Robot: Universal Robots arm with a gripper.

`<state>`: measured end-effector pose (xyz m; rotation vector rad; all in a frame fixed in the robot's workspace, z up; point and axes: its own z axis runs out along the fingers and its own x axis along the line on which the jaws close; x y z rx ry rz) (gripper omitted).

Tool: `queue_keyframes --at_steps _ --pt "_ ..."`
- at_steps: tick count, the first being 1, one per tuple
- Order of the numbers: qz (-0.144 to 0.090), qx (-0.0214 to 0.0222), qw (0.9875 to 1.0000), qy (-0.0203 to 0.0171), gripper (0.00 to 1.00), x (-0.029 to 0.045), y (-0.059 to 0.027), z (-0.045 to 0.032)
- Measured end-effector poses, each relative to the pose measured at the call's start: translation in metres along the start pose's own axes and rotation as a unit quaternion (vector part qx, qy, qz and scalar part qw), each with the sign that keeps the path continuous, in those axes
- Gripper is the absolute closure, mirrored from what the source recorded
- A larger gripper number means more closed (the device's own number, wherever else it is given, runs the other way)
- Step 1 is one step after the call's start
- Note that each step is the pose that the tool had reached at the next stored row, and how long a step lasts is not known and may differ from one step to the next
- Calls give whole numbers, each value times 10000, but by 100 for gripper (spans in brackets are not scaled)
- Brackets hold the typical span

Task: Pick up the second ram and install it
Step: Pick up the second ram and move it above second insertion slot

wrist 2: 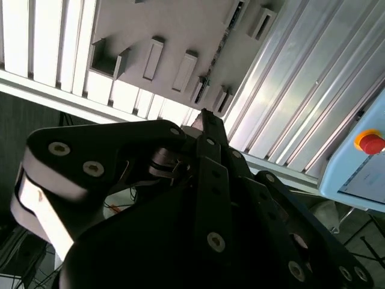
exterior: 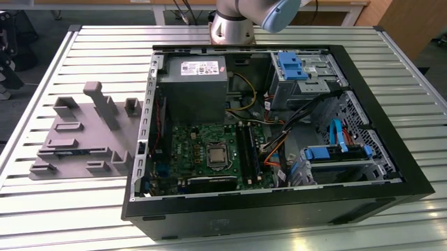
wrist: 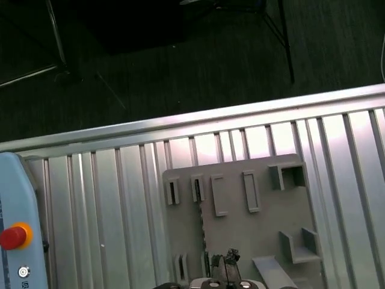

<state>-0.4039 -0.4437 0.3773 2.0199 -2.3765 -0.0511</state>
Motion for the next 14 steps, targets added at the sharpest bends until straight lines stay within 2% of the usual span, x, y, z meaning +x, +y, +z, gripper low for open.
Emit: queue_keyframes --at_steps 7,14 --pt "-378 -2 9993 16 89 10 -3 32" --pt "-395 4 9992 15 89 14 -1 101"
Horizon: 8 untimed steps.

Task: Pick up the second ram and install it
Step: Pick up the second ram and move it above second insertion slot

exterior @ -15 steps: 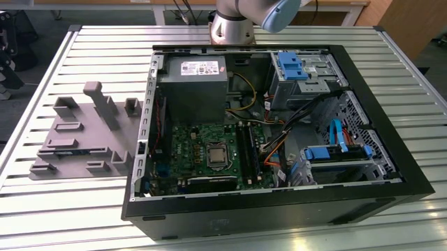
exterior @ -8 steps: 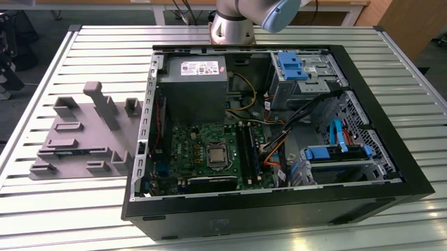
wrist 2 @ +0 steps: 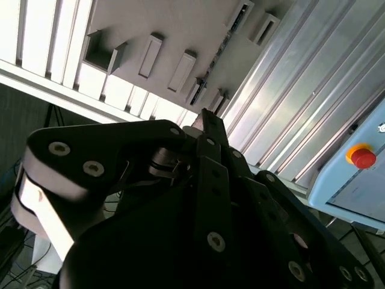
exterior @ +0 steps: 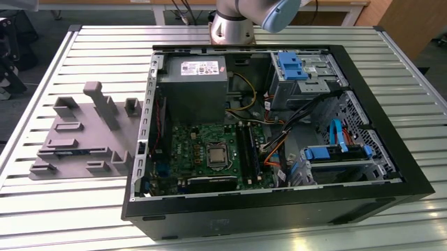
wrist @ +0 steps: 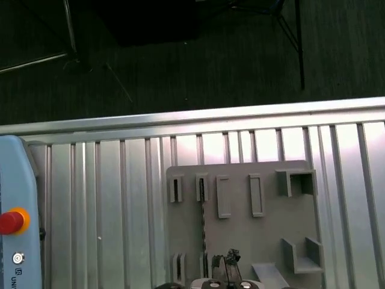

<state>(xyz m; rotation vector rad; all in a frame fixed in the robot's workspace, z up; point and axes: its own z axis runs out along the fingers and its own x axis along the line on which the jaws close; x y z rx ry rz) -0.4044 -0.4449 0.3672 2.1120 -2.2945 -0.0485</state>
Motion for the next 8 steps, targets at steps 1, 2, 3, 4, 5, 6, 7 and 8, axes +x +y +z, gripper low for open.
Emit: queue_keyframes --at_steps 1,2,3,4,5,6,7,8 --pt "-4 0 10000 0 89 0 0 6" --pt "-8 0 10000 1 89 0 -1 11" --pt "-11 0 10000 1 89 0 -1 15" --pt "-13 0 10000 1 89 0 -1 21" --pt "-14 3 10000 -2 89 4 2 27" --pt "-14 12 10000 -10 83 10 4 33" --pt "-15 20 10000 -13 83 13 5 39" --pt "-15 32 10000 -15 83 15 5 45"
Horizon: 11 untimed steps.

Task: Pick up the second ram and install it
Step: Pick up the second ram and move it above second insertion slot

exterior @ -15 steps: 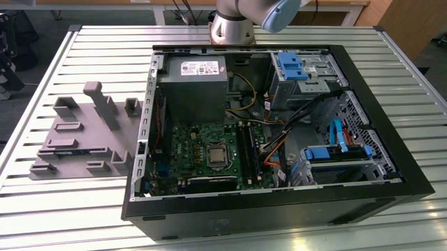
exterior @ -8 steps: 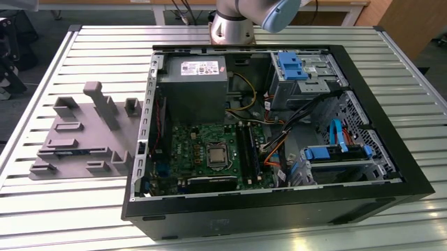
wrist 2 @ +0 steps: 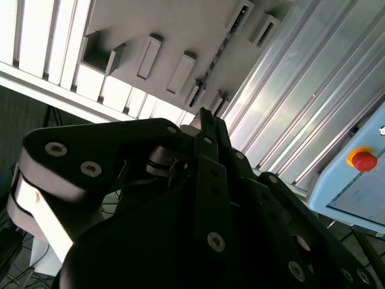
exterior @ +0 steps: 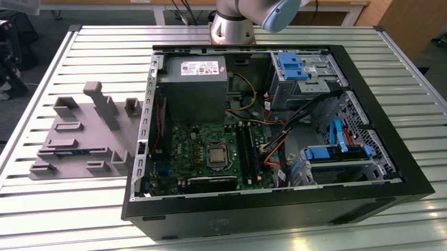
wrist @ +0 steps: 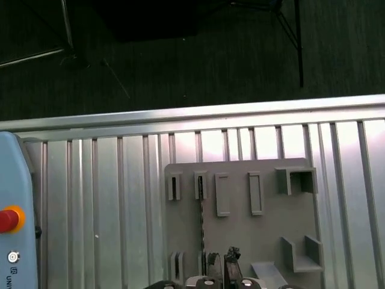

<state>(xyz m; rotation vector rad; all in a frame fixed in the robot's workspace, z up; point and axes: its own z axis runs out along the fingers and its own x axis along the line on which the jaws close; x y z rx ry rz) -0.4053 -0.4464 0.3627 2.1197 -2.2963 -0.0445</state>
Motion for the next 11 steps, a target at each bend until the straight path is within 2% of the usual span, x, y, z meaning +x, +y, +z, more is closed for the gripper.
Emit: queue_keyframes --at_steps 4,5,9,11 --pt "-3 46 10000 -4 82 6 -2 34" --pt "-5 57 10000 -5 76 6 -2 43" --pt "-83 97 9999 -6 76 11 -2 75" --pt "-147 100 9998 -4 76 17 -2 89"
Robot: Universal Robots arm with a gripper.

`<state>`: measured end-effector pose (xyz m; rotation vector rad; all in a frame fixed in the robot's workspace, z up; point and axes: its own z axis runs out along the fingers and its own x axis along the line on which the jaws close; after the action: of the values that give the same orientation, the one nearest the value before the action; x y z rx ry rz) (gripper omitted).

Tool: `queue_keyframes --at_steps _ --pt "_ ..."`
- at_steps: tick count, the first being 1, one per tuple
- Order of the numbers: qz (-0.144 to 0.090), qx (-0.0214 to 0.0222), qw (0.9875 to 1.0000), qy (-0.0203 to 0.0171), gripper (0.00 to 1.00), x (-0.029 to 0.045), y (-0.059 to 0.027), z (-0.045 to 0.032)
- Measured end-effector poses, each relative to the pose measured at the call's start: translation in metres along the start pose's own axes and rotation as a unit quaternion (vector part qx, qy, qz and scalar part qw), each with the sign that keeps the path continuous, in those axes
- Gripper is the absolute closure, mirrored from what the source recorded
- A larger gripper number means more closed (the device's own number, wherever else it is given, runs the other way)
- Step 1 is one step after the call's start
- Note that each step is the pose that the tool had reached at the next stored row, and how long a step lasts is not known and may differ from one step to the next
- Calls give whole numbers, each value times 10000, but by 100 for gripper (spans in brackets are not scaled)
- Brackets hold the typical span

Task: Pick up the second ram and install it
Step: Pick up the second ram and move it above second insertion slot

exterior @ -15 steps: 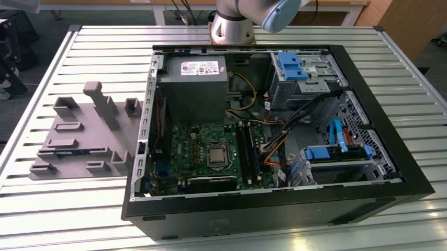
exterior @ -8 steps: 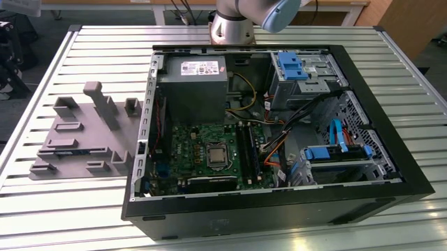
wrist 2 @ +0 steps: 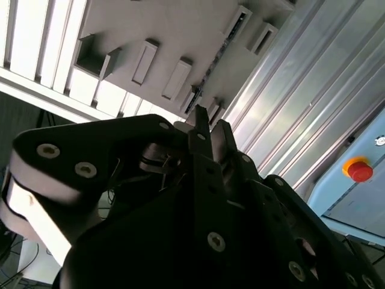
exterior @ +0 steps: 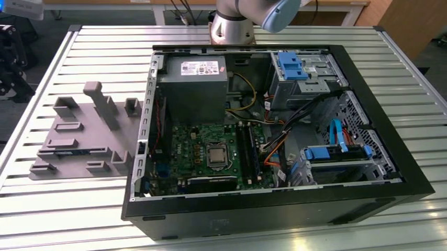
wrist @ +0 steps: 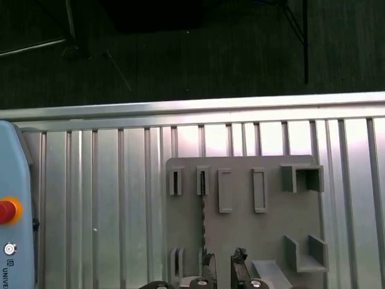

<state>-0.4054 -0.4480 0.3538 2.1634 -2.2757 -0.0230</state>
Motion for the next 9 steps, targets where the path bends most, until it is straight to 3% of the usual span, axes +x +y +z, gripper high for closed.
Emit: queue_keyframes --at_steps 2,3,9 --pt "-36 4 10000 0 75 9 1 21" --pt "-50 6 10000 0 68 12 2 31" --pt "-106 13 9999 1 68 25 5 120"
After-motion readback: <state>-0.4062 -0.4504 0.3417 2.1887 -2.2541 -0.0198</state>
